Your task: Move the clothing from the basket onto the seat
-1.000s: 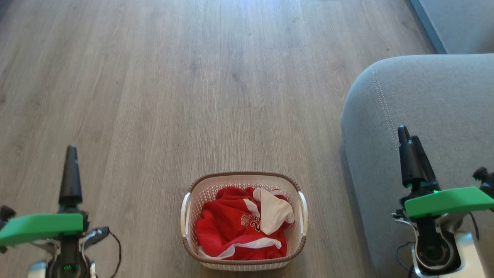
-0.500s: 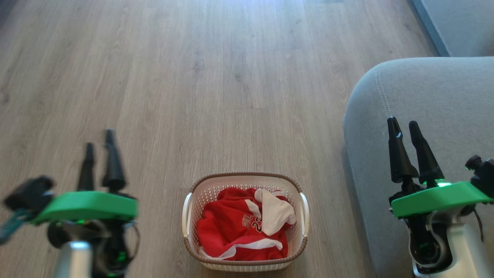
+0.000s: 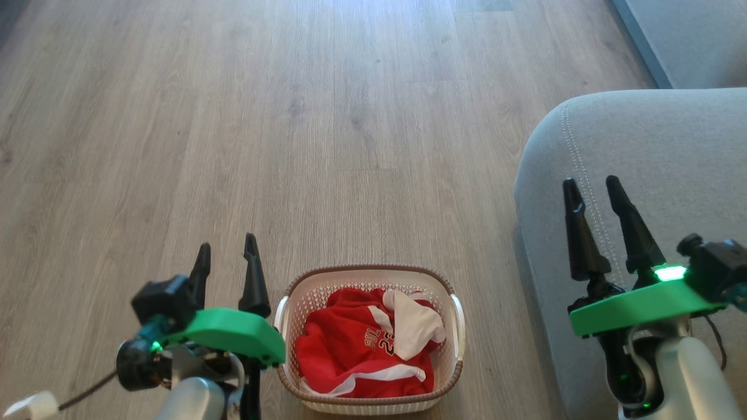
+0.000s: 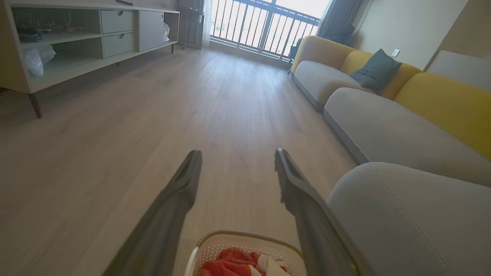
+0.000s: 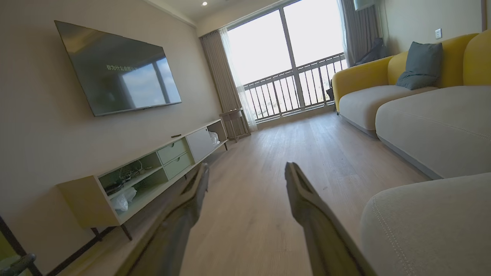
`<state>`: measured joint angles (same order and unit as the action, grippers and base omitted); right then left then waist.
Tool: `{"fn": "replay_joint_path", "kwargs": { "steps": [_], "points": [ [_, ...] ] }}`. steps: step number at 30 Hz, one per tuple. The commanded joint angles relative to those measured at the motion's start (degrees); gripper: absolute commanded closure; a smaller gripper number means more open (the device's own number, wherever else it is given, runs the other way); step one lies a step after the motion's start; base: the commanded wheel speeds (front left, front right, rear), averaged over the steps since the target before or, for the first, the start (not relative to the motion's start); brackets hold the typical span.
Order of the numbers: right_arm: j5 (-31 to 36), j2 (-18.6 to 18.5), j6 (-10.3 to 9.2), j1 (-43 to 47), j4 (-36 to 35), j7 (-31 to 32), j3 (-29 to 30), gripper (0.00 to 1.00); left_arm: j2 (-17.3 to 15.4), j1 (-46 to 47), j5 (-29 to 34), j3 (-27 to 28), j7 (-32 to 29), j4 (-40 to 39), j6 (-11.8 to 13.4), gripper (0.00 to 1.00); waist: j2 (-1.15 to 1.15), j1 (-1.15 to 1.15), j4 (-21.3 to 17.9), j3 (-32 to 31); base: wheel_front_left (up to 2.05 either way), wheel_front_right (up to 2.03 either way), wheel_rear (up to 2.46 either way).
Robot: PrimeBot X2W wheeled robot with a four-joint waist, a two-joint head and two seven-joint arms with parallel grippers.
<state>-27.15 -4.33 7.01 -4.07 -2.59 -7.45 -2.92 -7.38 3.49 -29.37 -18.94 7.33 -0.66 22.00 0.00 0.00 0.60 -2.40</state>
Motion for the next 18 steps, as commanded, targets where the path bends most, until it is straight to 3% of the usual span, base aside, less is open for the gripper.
{"fn": "replay_joint_path", "kwargs": {
  "steps": [1,6,9,15,18],
  "points": [
    [2.99,-0.97,0.32,-2.60,-2.42,-0.99,-1.46,0.00,-1.57,4.07,2.76,-0.16,1.16,-1.63,1.48,0.00,0.00,0.00,-0.09,-0.10,0.00,0.00,0.00],
    [6.92,-0.37,0.34,-2.07,-1.55,-1.84,-1.32,0.00,-2.56,4.84,4.99,-3.55,2.00,0.49,3.40,0.00,0.00,0.00,-0.24,-0.35,0.00,0.00,0.00],
    [8.84,-0.22,0.35,-2.16,-1.88,-2.34,-1.73,0.00,-2.62,5.55,4.37,-4.99,2.50,0.77,0.32,0.00,0.00,0.00,-0.27,-0.28,0.00,0.00,0.00],
    [12.78,0.22,0.38,-2.02,-0.49,-3.35,-1.88,0.00,-0.89,4.60,6.50,-1.25,3.51,-0.29,-2.34,0.00,0.00,0.00,-0.29,-0.37,0.00,0.00,0.00],
    [14.67,0.35,0.39,-1.96,0.33,-3.86,-2.23,0.00,0.21,4.14,7.77,-0.16,4.01,0.96,-4.92,0.00,0.00,0.00,-0.29,-0.50,0.00,0.00,0.00]
  ]
}}
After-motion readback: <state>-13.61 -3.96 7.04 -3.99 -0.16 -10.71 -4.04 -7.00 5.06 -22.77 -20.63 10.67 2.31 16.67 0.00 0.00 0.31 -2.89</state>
